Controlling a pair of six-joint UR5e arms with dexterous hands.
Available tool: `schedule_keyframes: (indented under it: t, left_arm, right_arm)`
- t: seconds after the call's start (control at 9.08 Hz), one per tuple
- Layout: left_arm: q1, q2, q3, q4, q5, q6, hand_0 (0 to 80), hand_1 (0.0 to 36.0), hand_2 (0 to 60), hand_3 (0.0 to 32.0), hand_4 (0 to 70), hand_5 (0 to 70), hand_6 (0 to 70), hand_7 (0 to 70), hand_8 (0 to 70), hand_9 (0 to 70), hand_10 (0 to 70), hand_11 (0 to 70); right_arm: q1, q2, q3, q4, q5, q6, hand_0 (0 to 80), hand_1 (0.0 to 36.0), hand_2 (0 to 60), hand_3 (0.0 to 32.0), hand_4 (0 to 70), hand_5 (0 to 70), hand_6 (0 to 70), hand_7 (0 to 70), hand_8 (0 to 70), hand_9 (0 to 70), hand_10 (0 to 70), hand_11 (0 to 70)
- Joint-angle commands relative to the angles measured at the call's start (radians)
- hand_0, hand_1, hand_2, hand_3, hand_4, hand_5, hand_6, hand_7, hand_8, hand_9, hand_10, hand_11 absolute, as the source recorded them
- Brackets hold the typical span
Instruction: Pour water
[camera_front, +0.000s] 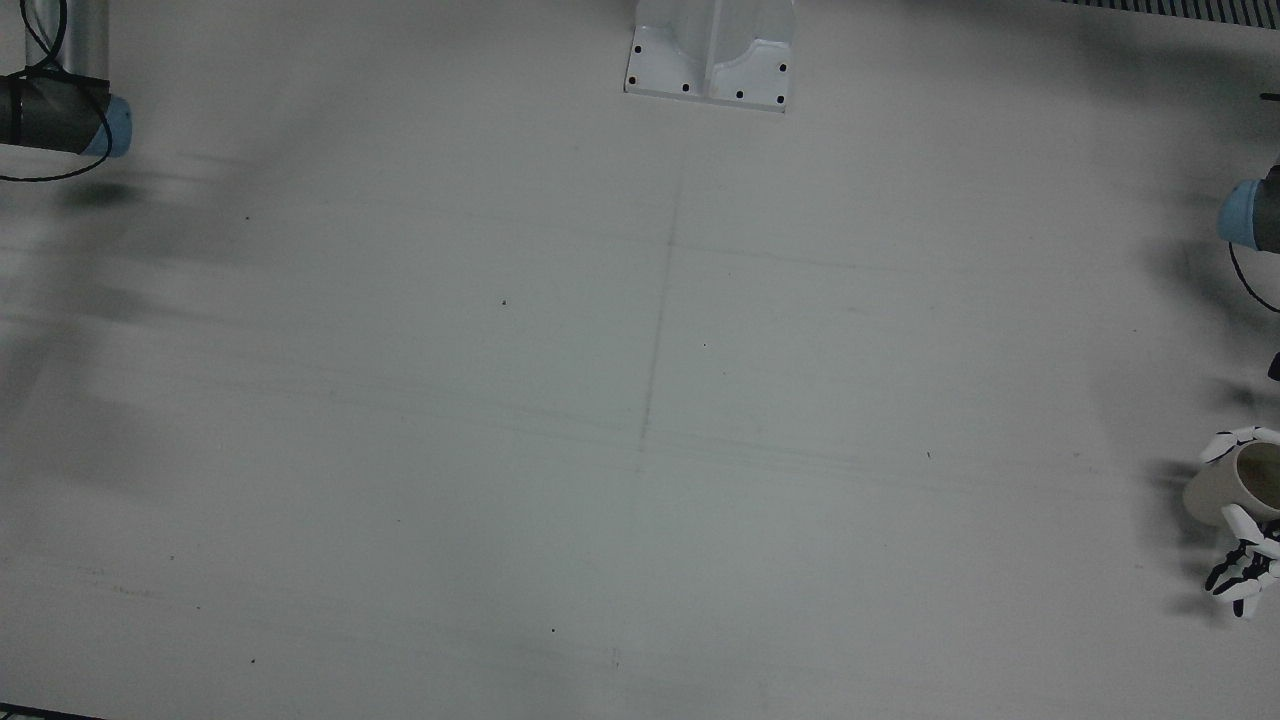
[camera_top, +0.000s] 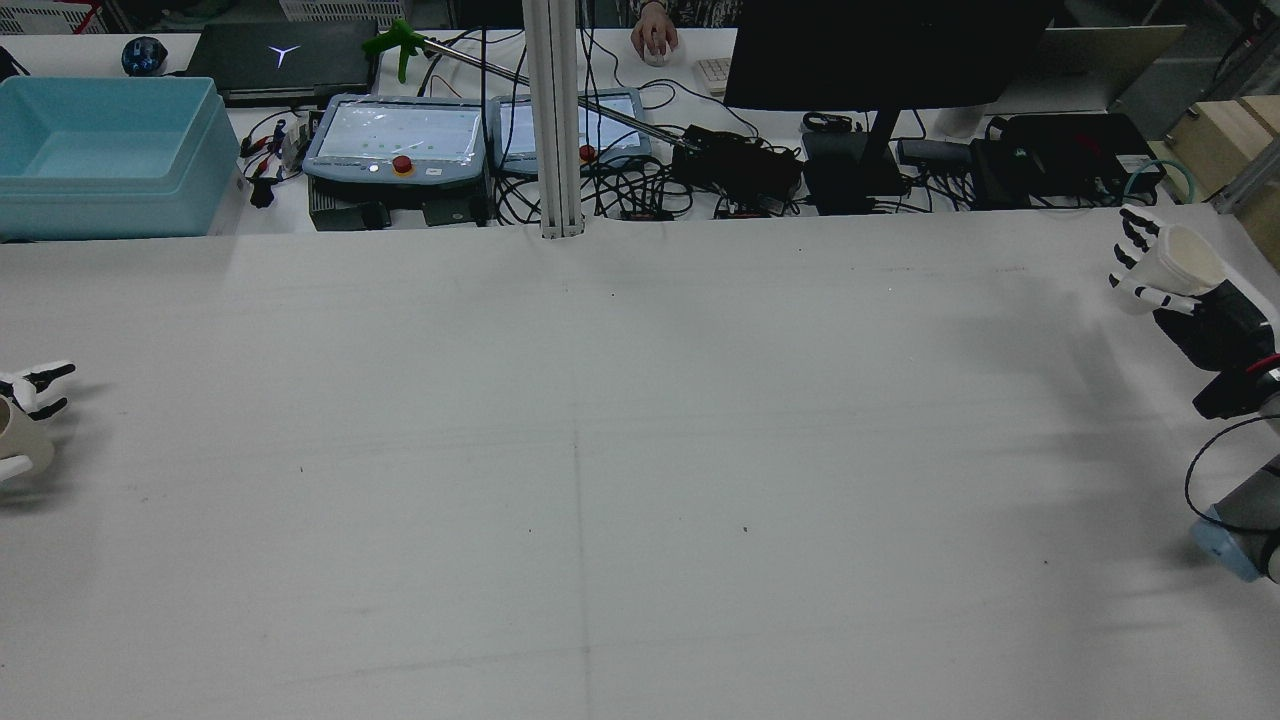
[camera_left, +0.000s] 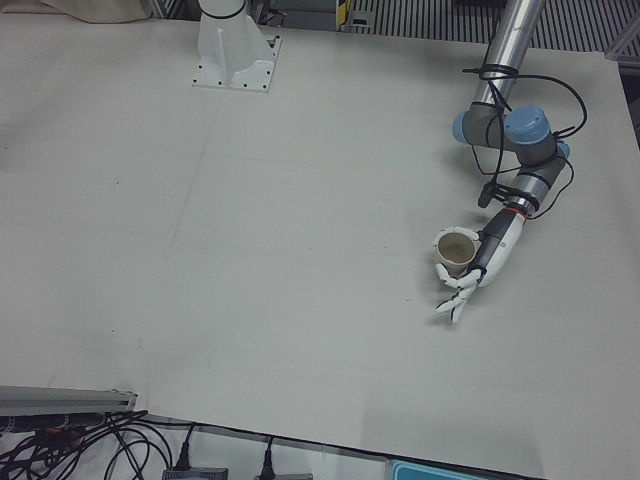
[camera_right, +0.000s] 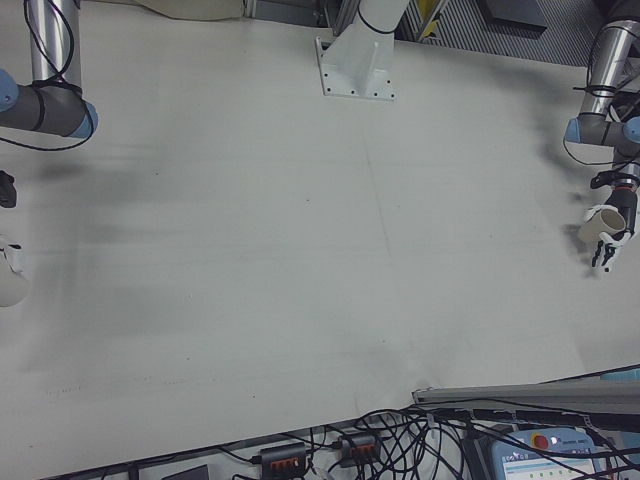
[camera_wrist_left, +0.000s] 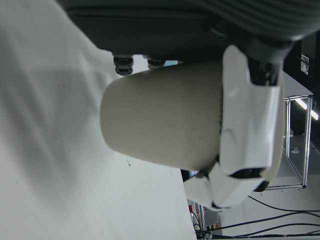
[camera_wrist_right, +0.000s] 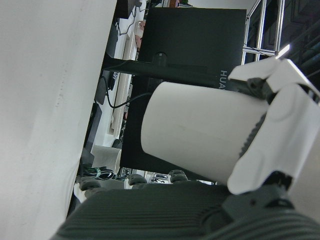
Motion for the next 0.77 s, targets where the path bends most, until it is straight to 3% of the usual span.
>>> schedule_keyframes:
  t: [0.0,0.11,0.22,0.33,0.66]
  left_arm:
    - [-0.004,0.014,0.006,-0.007,0.006,0.023,49.8,8.9,0.5,0.0,29.5,54.6,3.9,11.9,0.0,0.9,0.1,0.7]
    - [0.0,0.014,0.015,-0.007,0.008,0.03,47.2,4.9,0.0,1.6,23.5,4.4,0.3,9.3,0.0,0.4,0.0,0.0]
    - [0.0,0.015,0.029,-0.016,0.008,0.031,46.7,4.2,0.0,11.8,20.0,0.0,0.0,9.0,0.0,0.4,0.0,0.0]
    - [0.0,0.015,0.03,-0.018,0.008,0.033,46.6,3.8,0.0,12.2,20.1,0.0,0.0,9.0,0.0,0.4,0.0,0.0]
    - [-0.002,0.032,0.041,-0.05,0.006,0.043,45.4,2.3,0.0,19.4,15.3,0.0,0.0,7.9,0.0,0.1,0.0,0.0]
  right_arm:
    - [0.033,-0.011,0.081,-0.049,-0.011,0.0,43.8,7.8,0.0,32.0,0.0,0.0,0.0,4.8,0.0,0.0,0.0,0.0]
    - [0.032,-0.011,0.083,-0.058,-0.012,0.0,44.6,8.5,0.0,32.0,0.0,0.0,0.0,5.4,0.0,0.0,0.0,0.0]
    - [0.03,-0.011,0.089,-0.061,-0.012,0.0,45.0,9.3,1.6,32.0,0.0,0.0,0.0,6.1,0.0,0.0,0.0,0.0]
    - [0.032,-0.011,0.106,-0.075,-0.012,0.0,45.1,9.4,2.0,32.0,0.0,0.0,0.0,6.4,0.0,0.0,0.0,0.0]
    - [0.033,-0.011,0.154,-0.129,-0.012,-0.001,45.4,9.7,3.0,32.0,0.0,0.0,0.0,7.3,0.0,0.0,0.0,0.0]
